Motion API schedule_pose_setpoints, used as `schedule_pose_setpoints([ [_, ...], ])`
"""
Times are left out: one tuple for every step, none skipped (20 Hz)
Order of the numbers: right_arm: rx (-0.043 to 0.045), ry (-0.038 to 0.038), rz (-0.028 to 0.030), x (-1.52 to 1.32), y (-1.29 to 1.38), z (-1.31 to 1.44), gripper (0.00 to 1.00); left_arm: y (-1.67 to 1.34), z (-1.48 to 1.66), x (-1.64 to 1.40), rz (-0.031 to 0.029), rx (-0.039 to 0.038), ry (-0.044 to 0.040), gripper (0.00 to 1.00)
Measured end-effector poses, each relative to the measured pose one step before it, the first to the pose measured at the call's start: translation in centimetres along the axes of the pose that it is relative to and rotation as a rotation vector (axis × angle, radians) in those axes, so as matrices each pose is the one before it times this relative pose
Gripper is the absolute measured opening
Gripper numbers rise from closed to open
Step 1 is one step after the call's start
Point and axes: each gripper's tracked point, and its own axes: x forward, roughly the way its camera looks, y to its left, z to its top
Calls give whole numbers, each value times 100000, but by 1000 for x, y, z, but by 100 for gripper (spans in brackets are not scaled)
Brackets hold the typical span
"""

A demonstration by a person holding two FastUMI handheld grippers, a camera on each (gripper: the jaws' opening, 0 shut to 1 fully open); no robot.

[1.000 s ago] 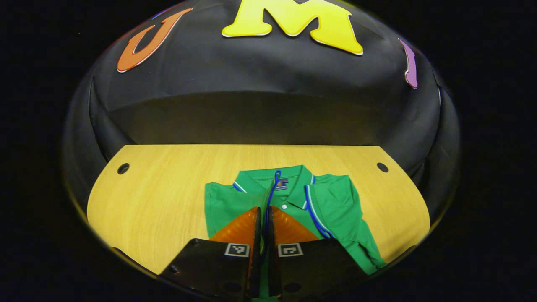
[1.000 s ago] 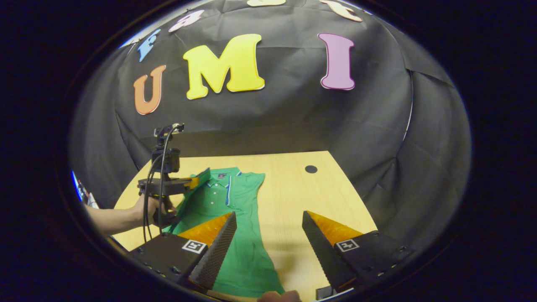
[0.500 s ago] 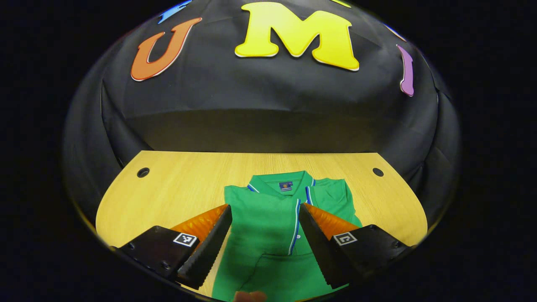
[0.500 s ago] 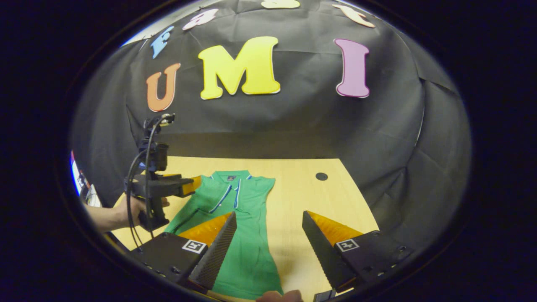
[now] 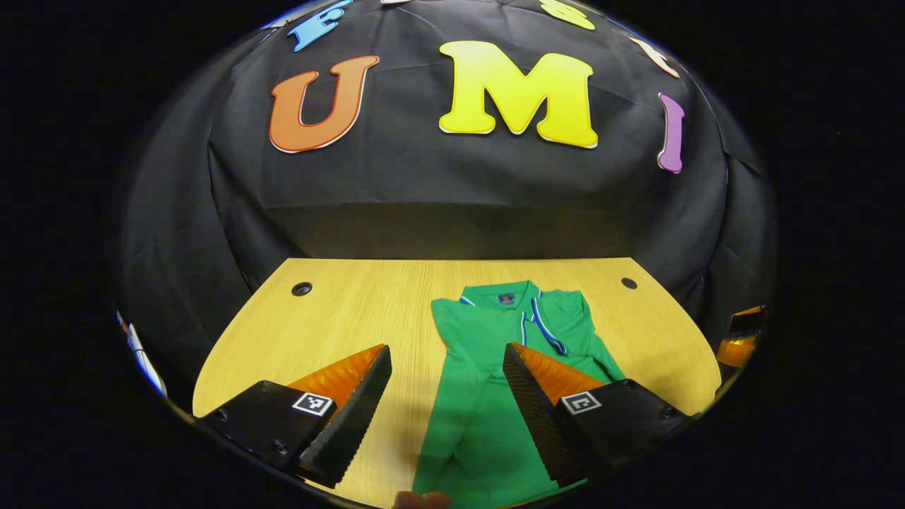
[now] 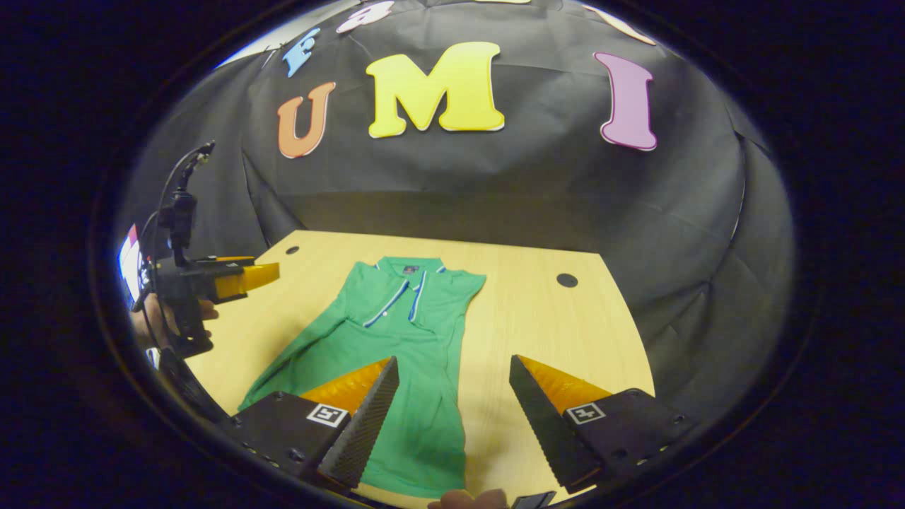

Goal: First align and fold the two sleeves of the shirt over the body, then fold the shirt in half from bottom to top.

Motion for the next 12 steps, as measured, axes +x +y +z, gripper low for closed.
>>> schedule_pose_setpoints([
  [-1295, 2087, 227, -293, -11, -1176, 96, -11, -1725, -1451, -755, 369, 2394, 100],
  [-1370, 2610, -489, -403, -37, -1628, 96, -131, -1503, -1110, -959, -281, 2552, 100],
  [-1084, 2158, -348, -392, 44, -1359, 96, -57, -1700, -1216, -545, -621, 2916, 100],
  [-1100, 2966, 454, -405, 370, -1788, 92, 19, -2391, -869, -194, -913, 4602, 100],
  [675, 3774, 900, -365, 503, -1964, 96, 162, -2572, -857, 776, -785, 6023, 100],
  [877, 4381, 902, -225, 369, -1629, 96, -109, -1611, -359, 104, -1378, 4274, 100],
  [649, 3726, 424, -51, 100, -1533, 96, -3, -1835, -611, -266, -1410, 4626, 100],
  [-172, 3492, 136, 86, -7, -1283, 97, 140, -1845, -587, 111, -1110, 5005, 100],
  [-466, 4336, -330, 209, -115, -1374, 97, 45, -2529, -511, -545, -1293, 8036, 100],
  [496, 5363, 342, 274, -11, -1568, 96, 149, -1661, -168, -649, -1474, 5220, 100],
  [797, 4361, 687, 41, 81, -1143, 96, 163, -1755, -158, -132, -1506, 5721, 100],
  [751, 4072, -5, 309, 25, -1027, 96, 201, -1599, -86, 236, -852, 5610, 100],
])
